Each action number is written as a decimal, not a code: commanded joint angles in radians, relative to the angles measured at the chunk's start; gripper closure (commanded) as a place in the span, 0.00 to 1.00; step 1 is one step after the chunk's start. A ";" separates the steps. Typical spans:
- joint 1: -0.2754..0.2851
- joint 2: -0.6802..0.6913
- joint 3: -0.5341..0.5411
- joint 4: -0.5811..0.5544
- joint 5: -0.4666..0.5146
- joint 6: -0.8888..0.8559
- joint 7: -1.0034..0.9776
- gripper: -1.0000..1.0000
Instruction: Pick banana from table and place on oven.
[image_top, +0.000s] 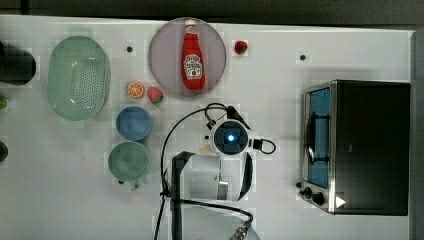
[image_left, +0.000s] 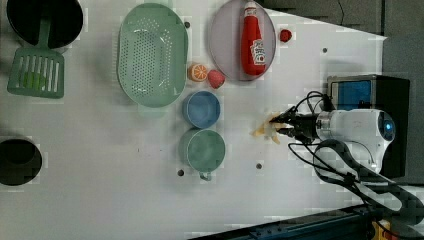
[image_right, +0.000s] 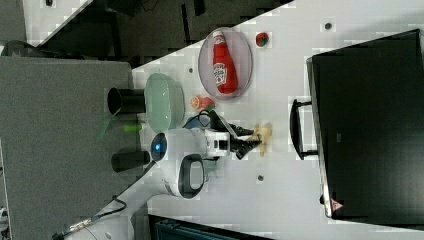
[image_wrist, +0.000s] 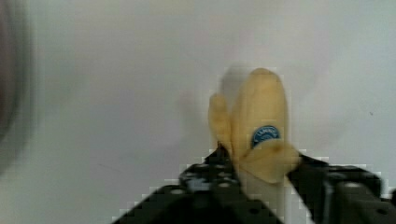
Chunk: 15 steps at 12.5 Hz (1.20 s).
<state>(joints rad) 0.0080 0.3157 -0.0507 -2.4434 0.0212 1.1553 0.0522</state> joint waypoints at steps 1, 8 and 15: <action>-0.018 0.017 0.006 -0.011 -0.014 0.031 0.041 0.82; -0.017 -0.251 0.021 0.004 -0.014 -0.091 0.040 0.82; -0.021 -0.597 0.022 0.235 -0.014 -0.781 0.040 0.82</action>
<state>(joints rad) -0.0026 -0.3103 -0.0247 -2.2246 0.0240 0.4482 0.0540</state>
